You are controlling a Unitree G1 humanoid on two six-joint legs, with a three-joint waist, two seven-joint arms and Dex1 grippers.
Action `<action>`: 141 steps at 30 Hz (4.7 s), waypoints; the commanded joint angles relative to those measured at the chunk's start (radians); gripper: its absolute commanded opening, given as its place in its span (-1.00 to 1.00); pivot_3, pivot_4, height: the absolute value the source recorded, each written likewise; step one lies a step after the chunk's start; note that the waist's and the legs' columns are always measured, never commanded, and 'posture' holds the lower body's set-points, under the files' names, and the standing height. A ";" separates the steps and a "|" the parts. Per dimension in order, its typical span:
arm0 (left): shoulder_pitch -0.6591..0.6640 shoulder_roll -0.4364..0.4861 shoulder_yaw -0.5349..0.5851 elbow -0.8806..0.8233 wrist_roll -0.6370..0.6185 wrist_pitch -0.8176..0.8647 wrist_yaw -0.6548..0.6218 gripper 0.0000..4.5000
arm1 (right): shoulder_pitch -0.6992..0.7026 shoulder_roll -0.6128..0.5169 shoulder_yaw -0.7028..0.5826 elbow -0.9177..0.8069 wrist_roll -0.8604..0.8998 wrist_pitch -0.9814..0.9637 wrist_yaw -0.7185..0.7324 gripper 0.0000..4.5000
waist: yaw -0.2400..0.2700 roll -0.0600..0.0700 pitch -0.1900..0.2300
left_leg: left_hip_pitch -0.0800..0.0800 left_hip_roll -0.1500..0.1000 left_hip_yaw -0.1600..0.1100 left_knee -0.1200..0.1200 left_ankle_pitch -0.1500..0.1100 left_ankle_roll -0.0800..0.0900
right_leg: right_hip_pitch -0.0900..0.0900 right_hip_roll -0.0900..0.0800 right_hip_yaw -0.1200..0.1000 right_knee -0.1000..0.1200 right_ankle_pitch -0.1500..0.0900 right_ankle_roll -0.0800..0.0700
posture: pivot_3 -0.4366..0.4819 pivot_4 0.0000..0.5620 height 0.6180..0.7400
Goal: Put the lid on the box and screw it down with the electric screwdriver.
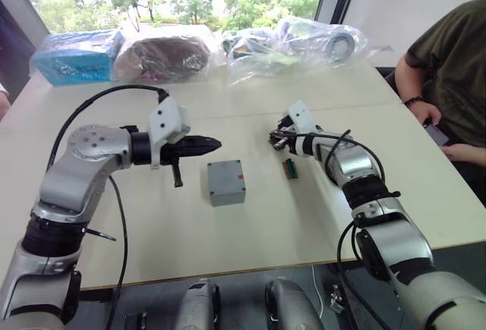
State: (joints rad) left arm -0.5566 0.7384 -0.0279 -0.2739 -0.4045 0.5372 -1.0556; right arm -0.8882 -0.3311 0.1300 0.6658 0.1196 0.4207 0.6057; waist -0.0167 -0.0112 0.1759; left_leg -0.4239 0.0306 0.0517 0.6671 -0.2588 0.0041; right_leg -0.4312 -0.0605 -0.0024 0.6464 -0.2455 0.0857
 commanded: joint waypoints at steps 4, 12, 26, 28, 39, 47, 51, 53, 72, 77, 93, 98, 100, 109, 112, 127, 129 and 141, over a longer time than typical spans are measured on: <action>0.007 0.020 0.002 -0.013 0.004 -0.013 -0.004 -1.00 | -0.031 -0.023 -0.047 -0.138 0.011 0.050 0.001 -0.98 | 0.000 0.000 0.000 | 0.000 0.000 0.000 0.000 0.000 0.000 | 0.000 0.000 0.000 0.000 0.000 0.000 | -0.05 -0.47 1.00; 0.047 0.061 0.017 0.009 0.014 -0.028 -0.016 -1.00 | 0.019 -0.103 0.004 -0.539 0.080 0.351 0.114 -0.98 | 0.002 0.001 0.000 | 0.000 0.000 -0.001 0.000 0.000 0.000 | 0.000 0.000 0.000 0.000 0.000 0.000 | -0.05 -0.47 1.00; 0.080 0.090 0.026 0.020 0.017 -0.042 -0.023 -1.00 | 0.132 -0.053 0.132 -0.942 0.181 0.634 0.089 -0.98 | 0.006 0.000 0.000 | 0.000 0.000 -0.001 0.000 0.000 0.000 | 0.000 -0.001 0.000 0.000 0.000 0.000 | -0.05 -0.47 1.00; 0.083 0.088 0.027 0.014 0.013 -0.037 -0.021 -1.00 | 0.129 -0.046 0.133 -0.941 0.185 0.639 0.082 -0.98 | 0.005 0.000 0.000 | 0.000 0.000 -0.001 0.000 0.000 0.000 | 0.000 -0.001 0.000 0.000 0.000 0.000 | -0.05 -0.47 1.00; 0.089 0.087 0.019 -0.004 0.016 -0.039 -0.020 -1.00 | 0.140 -0.046 0.164 -0.911 0.178 0.618 0.063 -0.98 | 0.004 0.000 0.000 | 0.000 0.000 -0.001 0.000 0.000 0.000 | 0.000 0.000 0.000 0.000 0.000 0.000 | -0.05 -0.47 1.00; 0.099 0.087 0.017 -0.018 0.011 -0.036 -0.024 -1.00 | 0.143 -0.056 0.167 -0.872 0.170 0.595 0.065 -0.98 | 0.003 0.000 0.000 | 0.000 0.000 -0.001 0.000 0.000 0.000 | 0.000 0.000 0.000 0.000 0.000 0.000 | -0.05 -0.47 1.00; 0.101 0.085 0.016 -0.020 0.011 -0.037 -0.023 -1.00 | 0.142 -0.065 0.166 -0.858 0.168 0.580 0.069 -0.98 | 0.004 0.000 0.000 | 0.000 0.000 -0.001 0.000 0.000 0.000 | 0.000 0.000 0.000 0.000 0.000 0.000 | -0.05 -0.47 1.00; 0.103 0.083 0.015 -0.024 0.010 -0.034 -0.022 -1.00 | 0.140 -0.066 0.167 -0.852 0.167 0.577 0.071 -0.98 | 0.004 0.000 0.000 | 0.000 0.000 -0.001 0.000 0.000 0.000 | 0.000 0.000 0.000 0.000 0.000 0.000 | -0.05 -0.47 1.00; 0.123 0.087 0.022 -0.038 0.005 -0.031 -0.022 -1.00 | 0.164 -0.077 0.229 -0.805 0.144 0.534 0.105 -0.29 | 0.003 0.000 0.000 | 0.000 0.000 -0.001 0.000 0.000 0.000 | 0.000 0.000 0.000 0.000 0.000 0.000 | -0.05 -0.47 1.00; 0.125 0.085 0.019 -0.042 0.001 -0.029 -0.022 -1.00 | 0.157 -0.110 0.216 -0.834 0.138 0.545 0.109 0.65 | 0.004 0.000 0.000 | 0.000 0.000 -0.001 0.000 0.000 0.000 | 0.000 0.000 0.000 0.000 0.000 0.000 | -0.05 -0.47 1.00; 0.048 0.011 -0.021 -0.056 -0.033 -0.088 -0.068 -1.00 | -0.043 -0.672 0.305 -0.837 0.145 0.828 0.363 0.98 | 0.001 0.000 0.000 | 0.000 0.000 -0.001 -0.001 0.000 0.000 | -0.001 0.000 0.000 -0.001 -0.001 -0.001 | -0.05 -0.47 1.00; 0.054 -0.019 -0.040 -0.052 -0.010 -0.115 -0.051 -1.00 | -0.145 -0.635 0.404 -0.586 0.085 0.867 0.367 0.98 | 0.000 0.000 0.001 | 0.000 0.000 0.000 0.000 0.000 0.000 | -0.002 0.000 0.001 -0.001 -0.001 -0.001 | -0.05 -0.47 1.00; 0.065 -0.022 -0.049 -0.046 0.009 -0.141 -0.046 -1.00 | -0.189 -0.589 0.433 -0.437 0.059 0.873 0.366 0.98 | 0.001 0.000 0.001 | 0.000 0.000 0.000 0.000 0.000 0.000 | -0.002 0.000 0.001 -0.001 -0.001 -0.001 | -0.05 -0.47 1.00; 0.081 -0.029 -0.048 -0.037 0.023 -0.154 -0.018 -1.00 | -0.320 -0.440 0.519 -0.019 0.000 0.844 0.471 0.98 | 0.005 0.000 0.001 | -0.002 0.000 0.001 0.000 0.000 0.000 | -0.003 0.000 0.001 0.000 0.000 -0.001 | -0.05 -0.47 1.00; 0.085 -0.026 -0.042 -0.041 0.019 -0.147 -0.012 -1.00 | -0.342 -0.396 0.541 0.059 -0.030 0.818 0.495 0.98 | 0.004 0.000 0.001 | -0.002 0.000 0.001 0.000 0.000 0.000 | -0.003 0.000 0.001 0.000 0.000 -0.001 | -0.05 -0.47 1.00; 0.109 0.016 -0.020 -0.081 -0.016 -0.125 -0.020 -1.00 | -0.416 -0.300 0.507 0.161 -0.158 0.738 0.538 -0.18 | -0.004 0.000 0.000 | 0.000 0.000 0.001 0.000 0.000 0.000 | -0.002 0.001 0.001 0.001 0.000 -0.001 | -0.05 -0.47 1.00; 0.120 0.032 -0.019 -0.076 -0.008 -0.133 -0.025 -1.00 | -0.419 -0.332 0.474 0.057 -0.160 0.700 0.532 -0.19 | -0.004 0.002 0.001 | 0.000 0.000 0.001 0.000 0.000 0.000 | -0.002 0.001 0.001 0.001 0.000 -0.001 | -0.05 -0.47 1.00; 0.153 0.044 -0.079 0.018 0.071 -0.190 -0.032 -1.00 | -0.114 -0.025 -0.222 -0.930 0.226 0.570 0.230 -0.19 | 0.008 0.004 0.003 | -0.005 0.002 0.000 -0.002 0.000 0.000 | -0.008 0.002 0.003 0.003 0.000 -0.001 | -0.05 -0.47 1.00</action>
State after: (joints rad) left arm -0.4003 0.7871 -0.1058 -0.2598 -0.3438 0.3673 -1.0883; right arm -1.0149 -0.3729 -0.0126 -0.1473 0.2988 1.0143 0.8918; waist -0.0084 -0.0074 0.1785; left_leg -0.4285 0.0319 0.0519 0.6661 -0.2587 0.0039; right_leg -0.4382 -0.0587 -0.0011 0.6489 -0.2459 0.0846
